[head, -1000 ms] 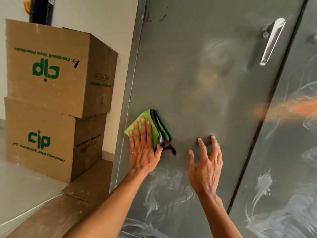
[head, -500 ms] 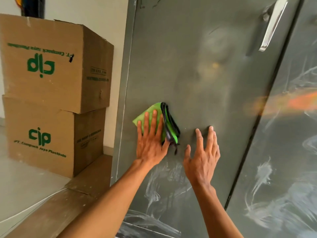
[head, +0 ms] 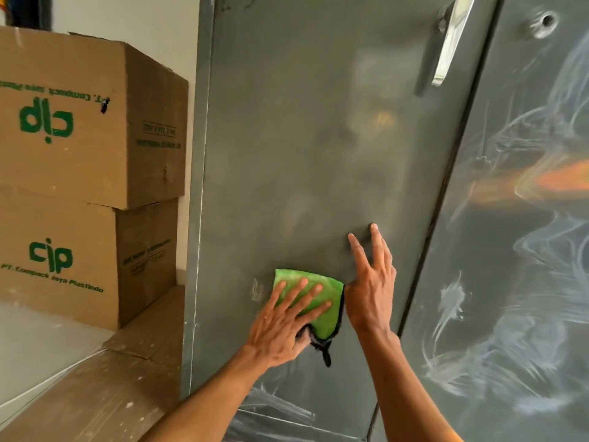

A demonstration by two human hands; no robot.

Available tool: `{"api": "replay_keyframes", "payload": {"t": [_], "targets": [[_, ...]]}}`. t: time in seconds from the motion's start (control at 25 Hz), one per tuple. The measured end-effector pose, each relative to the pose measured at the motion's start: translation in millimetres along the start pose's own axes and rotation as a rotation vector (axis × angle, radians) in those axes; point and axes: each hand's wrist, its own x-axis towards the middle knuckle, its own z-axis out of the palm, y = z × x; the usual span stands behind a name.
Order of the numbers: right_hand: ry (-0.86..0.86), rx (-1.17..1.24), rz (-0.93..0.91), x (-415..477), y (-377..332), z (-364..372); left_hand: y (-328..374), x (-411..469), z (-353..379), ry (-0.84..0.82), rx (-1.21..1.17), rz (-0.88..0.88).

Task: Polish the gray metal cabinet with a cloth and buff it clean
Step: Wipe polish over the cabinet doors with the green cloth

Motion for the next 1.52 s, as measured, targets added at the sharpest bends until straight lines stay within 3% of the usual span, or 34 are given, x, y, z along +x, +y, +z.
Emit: {"api": "replay_keyframes", "payload": {"t": [0.08, 0.24, 0.28, 0.36, 0.48, 0.56, 0.64, 0.84, 0.92, 1.08, 1.24, 1.32, 1.44, 1.52], "targets": [[-0.036, -0.042, -0.05, -4, 7, -3, -5, 4, -2, -0.008, -0.04, -0.033], [-0.092, -0.064, -0.065, -9, 8, -1, -10, 79, -40, 0.148, -0.169, -0.552], [-0.101, -0.067, -0.067, -10, 8, 0, -6, 85, -41, 0.148, -0.164, -0.604], [-0.12, -0.088, -0.083, -20, 9, 4, 5, 65, -23, 0.143, -0.124, -0.492], [-0.185, -0.153, -0.15, -44, 18, 9, 14, -13, 19, 0.055, -0.055, -0.117], [-0.222, -0.189, -0.19, -53, 25, 9, 11, -43, 29, -0.029, 0.012, 0.039], [-0.219, -0.174, -0.197, -53, 27, 8, 3, -33, 21, -0.049, -0.006, -0.001], [-0.133, -0.073, -0.184, -51, 39, 9, 19, 54, -18, 0.094, -0.156, -0.469], [-0.129, -0.079, -0.203, -54, 38, 8, 28, 32, 4, 0.121, -0.158, -0.384], [-0.12, -0.146, -0.269, -59, 47, 15, 65, -84, 70, 0.045, -0.026, 0.008], [-0.134, -0.165, -0.328, -71, 64, 26, 71, -125, 94, -0.037, -0.01, 0.043], [-0.136, -0.19, -0.317, -90, 64, 31, 66, -113, 85, 0.001, -0.062, -0.008], [-0.168, -0.173, -0.265, -116, 59, 41, 73, -64, 68, 0.07, -0.162, -0.312], [-0.191, -0.163, -0.218, -137, 56, 47, 81, -59, 69, 0.067, -0.152, -0.4]]}}
